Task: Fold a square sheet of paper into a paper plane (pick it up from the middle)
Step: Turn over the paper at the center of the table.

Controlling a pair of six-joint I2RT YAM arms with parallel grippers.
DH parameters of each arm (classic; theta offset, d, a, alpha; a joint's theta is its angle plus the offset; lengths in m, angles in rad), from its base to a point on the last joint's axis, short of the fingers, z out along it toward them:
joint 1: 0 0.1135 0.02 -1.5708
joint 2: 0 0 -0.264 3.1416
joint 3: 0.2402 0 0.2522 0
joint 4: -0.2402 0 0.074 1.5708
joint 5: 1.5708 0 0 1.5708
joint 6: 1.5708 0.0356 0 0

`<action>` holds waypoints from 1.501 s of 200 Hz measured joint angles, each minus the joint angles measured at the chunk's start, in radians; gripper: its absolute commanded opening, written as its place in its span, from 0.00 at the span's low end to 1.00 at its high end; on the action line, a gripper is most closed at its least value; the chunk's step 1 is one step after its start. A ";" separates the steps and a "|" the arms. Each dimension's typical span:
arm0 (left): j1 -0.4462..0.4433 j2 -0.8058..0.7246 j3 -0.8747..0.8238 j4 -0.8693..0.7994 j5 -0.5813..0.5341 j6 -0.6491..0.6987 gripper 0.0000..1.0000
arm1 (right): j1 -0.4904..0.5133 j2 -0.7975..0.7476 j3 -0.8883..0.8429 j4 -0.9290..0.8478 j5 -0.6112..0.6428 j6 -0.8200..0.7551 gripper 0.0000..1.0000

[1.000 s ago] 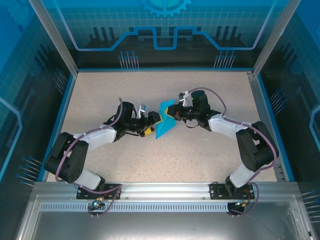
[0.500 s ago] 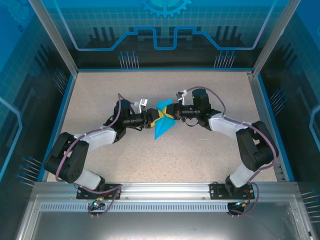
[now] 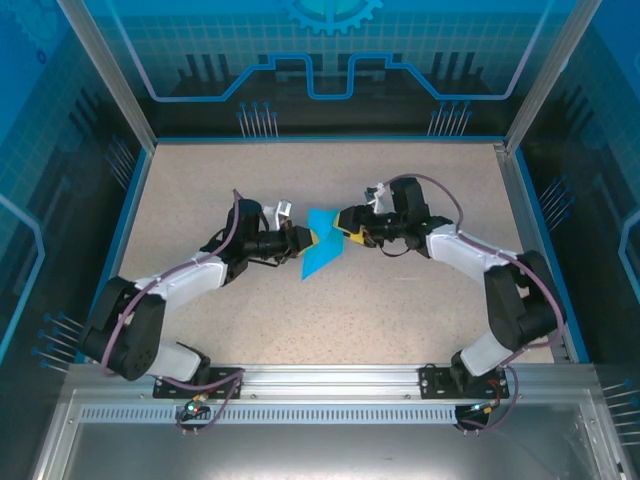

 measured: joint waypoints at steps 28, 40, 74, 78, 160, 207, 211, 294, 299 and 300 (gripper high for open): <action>-0.044 -0.029 0.155 -0.331 -0.220 0.176 0.13 | -0.013 -0.117 0.006 -0.154 0.145 -0.100 0.82; -0.091 -0.024 0.240 -0.467 -0.350 0.239 0.13 | -0.013 -0.153 0.006 -0.201 0.199 -0.131 0.86; -0.216 0.061 0.444 -0.765 -0.727 0.333 0.14 | -0.013 -0.204 -0.013 -0.268 0.308 -0.168 0.89; -0.224 0.076 0.459 -0.790 -0.765 0.336 0.14 | -0.013 -0.208 -0.018 -0.272 0.319 -0.169 0.89; -0.323 0.449 0.704 -1.180 -1.297 0.303 0.20 | -0.013 -0.238 -0.089 -0.334 0.430 -0.183 0.89; -0.351 0.635 0.791 -1.205 -1.312 0.301 0.35 | -0.014 -0.239 -0.109 -0.343 0.455 -0.182 0.89; -0.352 0.641 0.792 -1.201 -1.300 0.303 0.39 | -0.014 -0.240 -0.110 -0.343 0.458 -0.182 0.89; -0.249 0.300 0.615 -0.959 -0.801 0.357 0.87 | 0.016 -0.232 -0.126 -0.336 0.487 -0.182 0.89; -0.226 0.263 0.594 -0.939 -0.772 0.354 0.87 | 0.035 -0.222 -0.122 -0.336 0.497 -0.183 0.89; -0.223 0.258 0.591 -0.936 -0.769 0.353 0.88 | 0.038 -0.220 -0.121 -0.337 0.499 -0.183 0.89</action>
